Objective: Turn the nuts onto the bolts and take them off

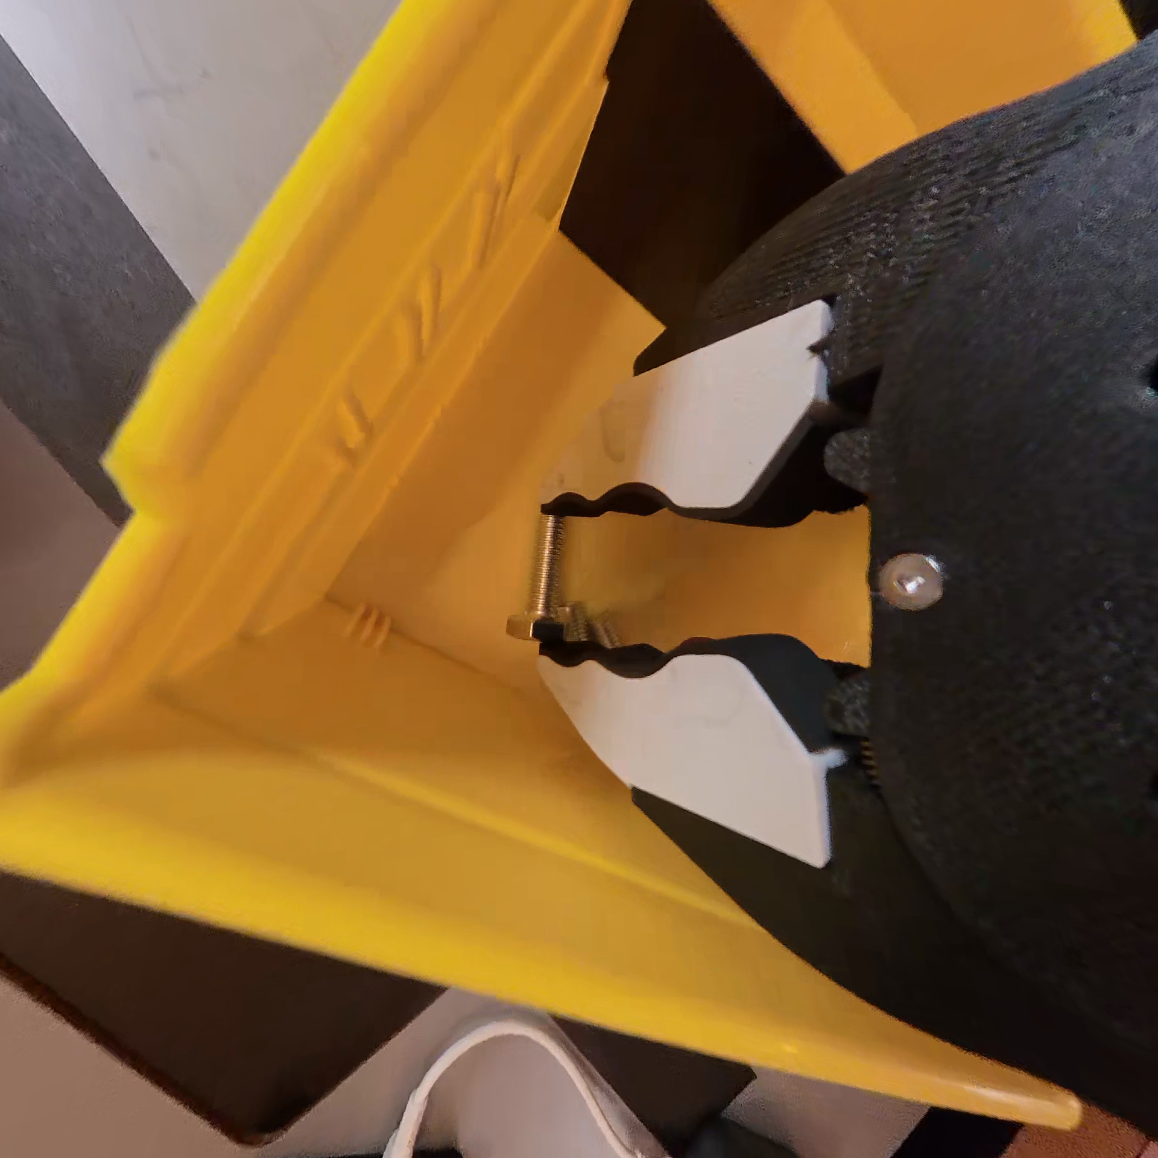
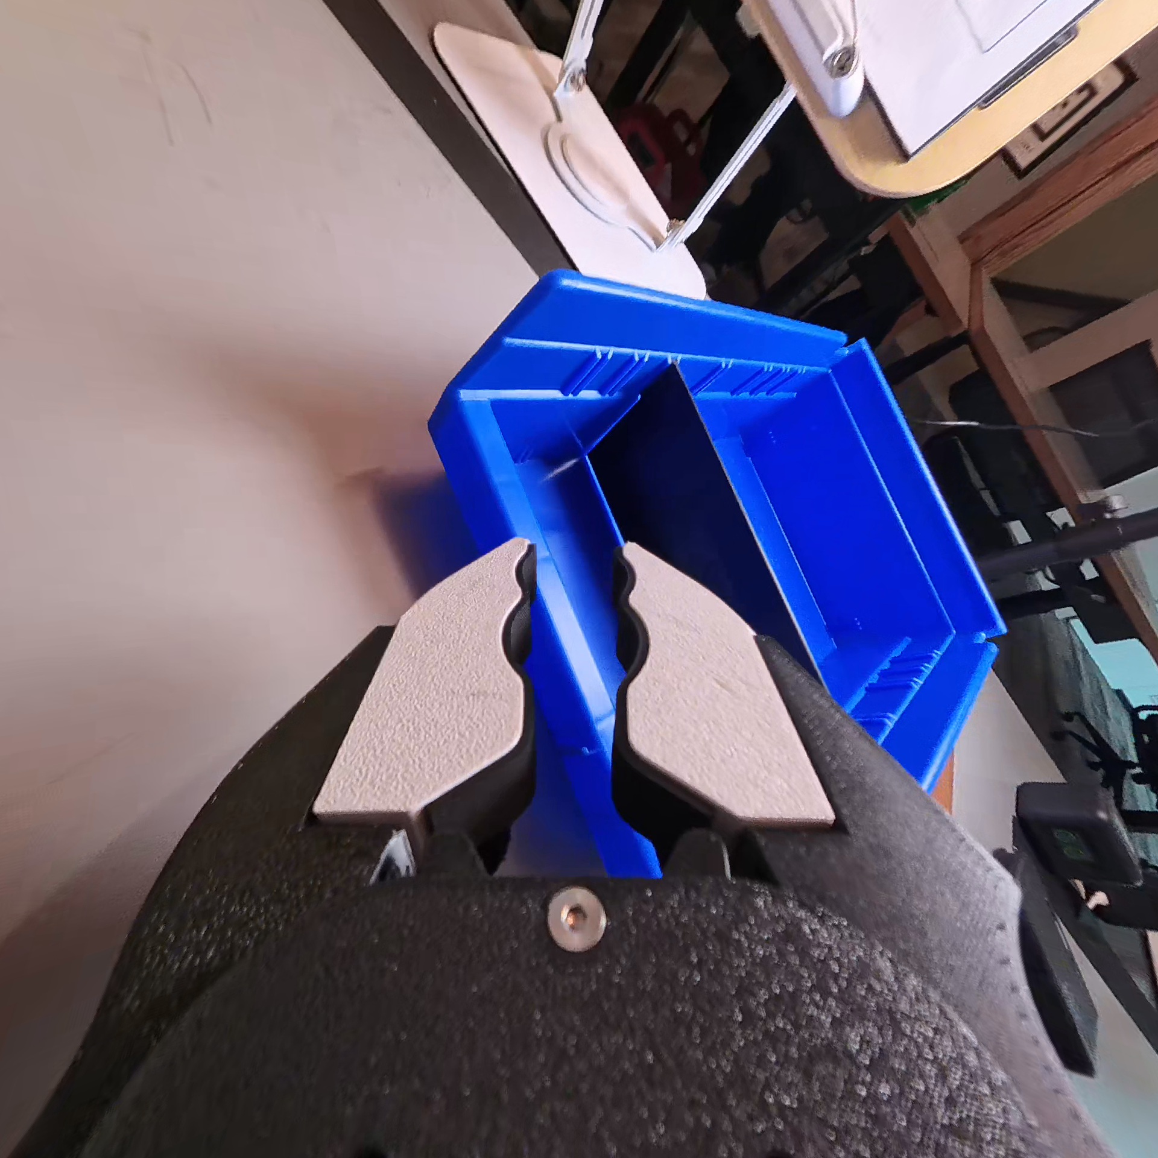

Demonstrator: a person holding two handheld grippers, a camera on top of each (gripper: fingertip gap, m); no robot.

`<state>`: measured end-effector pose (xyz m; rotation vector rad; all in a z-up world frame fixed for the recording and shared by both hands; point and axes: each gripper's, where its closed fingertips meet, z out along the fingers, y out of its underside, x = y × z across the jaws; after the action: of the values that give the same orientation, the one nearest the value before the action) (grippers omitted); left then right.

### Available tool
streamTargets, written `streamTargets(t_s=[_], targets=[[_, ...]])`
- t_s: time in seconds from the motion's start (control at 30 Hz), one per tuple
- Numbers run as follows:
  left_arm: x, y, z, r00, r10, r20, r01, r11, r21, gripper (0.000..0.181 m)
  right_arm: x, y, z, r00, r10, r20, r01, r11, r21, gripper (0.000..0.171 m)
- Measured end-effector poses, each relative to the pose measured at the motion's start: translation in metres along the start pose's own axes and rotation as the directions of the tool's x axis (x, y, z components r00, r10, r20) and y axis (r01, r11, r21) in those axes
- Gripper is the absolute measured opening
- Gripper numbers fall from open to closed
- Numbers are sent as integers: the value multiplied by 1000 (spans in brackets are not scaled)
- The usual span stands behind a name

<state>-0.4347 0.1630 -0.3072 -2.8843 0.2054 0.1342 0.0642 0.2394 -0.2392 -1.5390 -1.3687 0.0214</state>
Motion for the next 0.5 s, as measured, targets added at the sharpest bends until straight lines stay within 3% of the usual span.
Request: streamTargets(t_s=[0.03,0.17,0.3,0.4,0.5], targets=[[1,-3,-8,1000,3,-4,-3,1000,31,40,1,-3,-2,1000,11,-5,-11,1000,20,23],[14,-25,-62,998,28,-53,-14,970,243,40,3,-21,-11,999,46,-7,-44,990,131,23],[81,-46,-133,954,164,-249,-18,865,502,39,-16,-47,-21,991,76,112,-105,956,276,25],[163,-43,-170,838,336,-431,-2,791,612,39,-42,-73,-33,973,34,230,-130,901,414,26],[254,-23,-193,624,492,-608,33,760,649,39,-71,-97,-52,964,-102,246,-53,830,555,27]])
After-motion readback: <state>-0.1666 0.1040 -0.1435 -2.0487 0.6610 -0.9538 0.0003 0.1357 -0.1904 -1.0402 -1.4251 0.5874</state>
